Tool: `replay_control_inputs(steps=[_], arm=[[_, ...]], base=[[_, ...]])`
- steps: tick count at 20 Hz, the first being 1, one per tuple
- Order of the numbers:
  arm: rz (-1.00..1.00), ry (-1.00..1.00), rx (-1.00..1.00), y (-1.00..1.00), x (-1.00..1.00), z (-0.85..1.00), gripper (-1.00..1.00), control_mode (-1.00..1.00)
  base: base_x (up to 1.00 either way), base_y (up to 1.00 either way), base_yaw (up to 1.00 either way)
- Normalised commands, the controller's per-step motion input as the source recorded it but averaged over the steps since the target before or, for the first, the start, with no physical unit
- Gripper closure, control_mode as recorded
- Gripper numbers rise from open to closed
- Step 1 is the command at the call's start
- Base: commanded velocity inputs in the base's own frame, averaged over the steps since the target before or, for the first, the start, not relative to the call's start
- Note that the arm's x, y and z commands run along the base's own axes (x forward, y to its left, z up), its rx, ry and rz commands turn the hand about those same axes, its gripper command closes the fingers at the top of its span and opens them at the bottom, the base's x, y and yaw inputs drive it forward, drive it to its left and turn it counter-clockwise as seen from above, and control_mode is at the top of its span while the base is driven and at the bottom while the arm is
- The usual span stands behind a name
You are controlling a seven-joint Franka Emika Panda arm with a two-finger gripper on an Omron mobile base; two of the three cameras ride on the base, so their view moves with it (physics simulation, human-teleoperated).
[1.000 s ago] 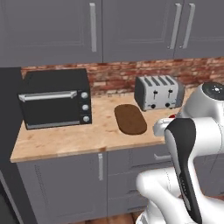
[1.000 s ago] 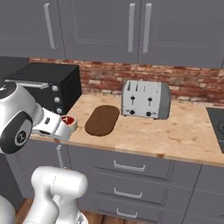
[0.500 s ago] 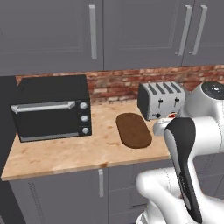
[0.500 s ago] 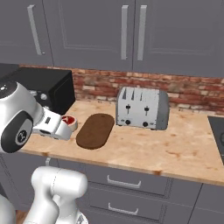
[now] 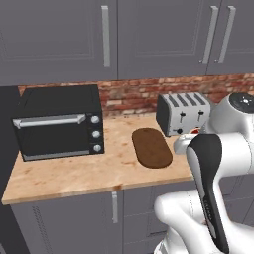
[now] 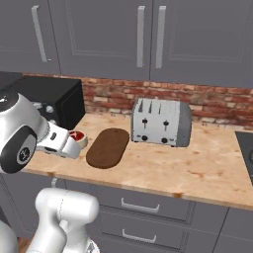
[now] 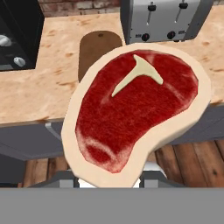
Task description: Retrieve the steak from the fridge and place it on the cutting board.
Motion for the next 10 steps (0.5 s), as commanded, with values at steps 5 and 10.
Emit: replay_control_inputs(steps=[5,10], arm=[[0.0,0.0,0.0,0.0,0.0,0.0,1.0,1.0],[0.0,0.0,0.0,0.0,0.02,0.0,1.0,-1.0]], base=[[0.0,0.0,0.0],[0.0,0.0,0.0]])
